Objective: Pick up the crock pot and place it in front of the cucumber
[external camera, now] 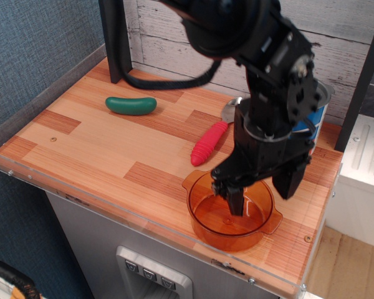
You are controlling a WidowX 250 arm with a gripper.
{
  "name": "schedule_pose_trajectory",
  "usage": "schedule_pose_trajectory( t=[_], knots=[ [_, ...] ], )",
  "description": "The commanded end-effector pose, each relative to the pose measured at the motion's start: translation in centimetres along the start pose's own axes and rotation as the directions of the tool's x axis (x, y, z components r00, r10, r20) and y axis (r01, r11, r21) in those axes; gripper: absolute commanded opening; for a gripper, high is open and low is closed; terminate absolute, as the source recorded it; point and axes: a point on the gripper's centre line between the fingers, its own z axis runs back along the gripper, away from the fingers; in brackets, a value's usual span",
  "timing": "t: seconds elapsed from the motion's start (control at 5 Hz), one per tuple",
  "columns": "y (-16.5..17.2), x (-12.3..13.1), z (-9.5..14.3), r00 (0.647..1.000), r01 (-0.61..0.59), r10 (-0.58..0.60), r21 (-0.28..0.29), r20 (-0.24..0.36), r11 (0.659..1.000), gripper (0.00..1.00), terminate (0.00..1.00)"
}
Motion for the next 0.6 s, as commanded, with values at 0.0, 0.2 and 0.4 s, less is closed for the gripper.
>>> schedule_pose_trajectory(
  t=[0.0, 0.2, 0.4],
  knots=[
    [-0.29, 1.34, -0.19, 0.997, -0.075, 0.074, -0.019, -0.028, 0.997, 0.0, 0.0],
    [-0.19, 1.56, 0.39, 0.997, -0.075, 0.074, -0.013, -0.024, 0.997, 0.0, 0.0],
    [0.11, 1.9, 0.77, 0.998, -0.062, 0.062, -0.01, -0.01, 0.998, 0.0, 0.0]
  ],
)
